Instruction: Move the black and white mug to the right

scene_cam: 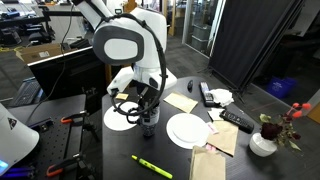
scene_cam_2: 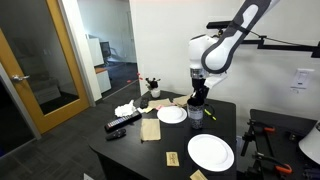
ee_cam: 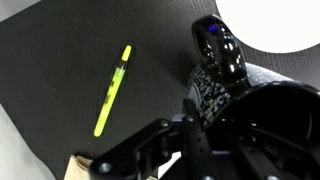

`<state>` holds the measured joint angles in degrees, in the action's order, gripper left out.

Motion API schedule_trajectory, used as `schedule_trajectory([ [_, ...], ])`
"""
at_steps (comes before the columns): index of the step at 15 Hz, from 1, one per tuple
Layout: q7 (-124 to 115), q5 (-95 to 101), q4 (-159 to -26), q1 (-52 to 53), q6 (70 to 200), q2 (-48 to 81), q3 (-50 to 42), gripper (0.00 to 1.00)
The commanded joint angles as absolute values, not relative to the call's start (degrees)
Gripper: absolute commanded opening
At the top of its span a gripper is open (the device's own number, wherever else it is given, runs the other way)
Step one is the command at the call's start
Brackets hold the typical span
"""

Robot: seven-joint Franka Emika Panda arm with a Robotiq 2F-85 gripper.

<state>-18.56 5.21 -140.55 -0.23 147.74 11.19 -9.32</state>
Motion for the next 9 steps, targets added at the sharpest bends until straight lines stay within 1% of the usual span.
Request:
schedule_trajectory([
  [1, -21.09, 6.82, -142.57, -1.01, 151.39, 9.66, -10.23, 0.02],
  [9, -21.94, 7.63, -144.25, -0.83, 159.19, 9.97, -12.07, 0.02],
])
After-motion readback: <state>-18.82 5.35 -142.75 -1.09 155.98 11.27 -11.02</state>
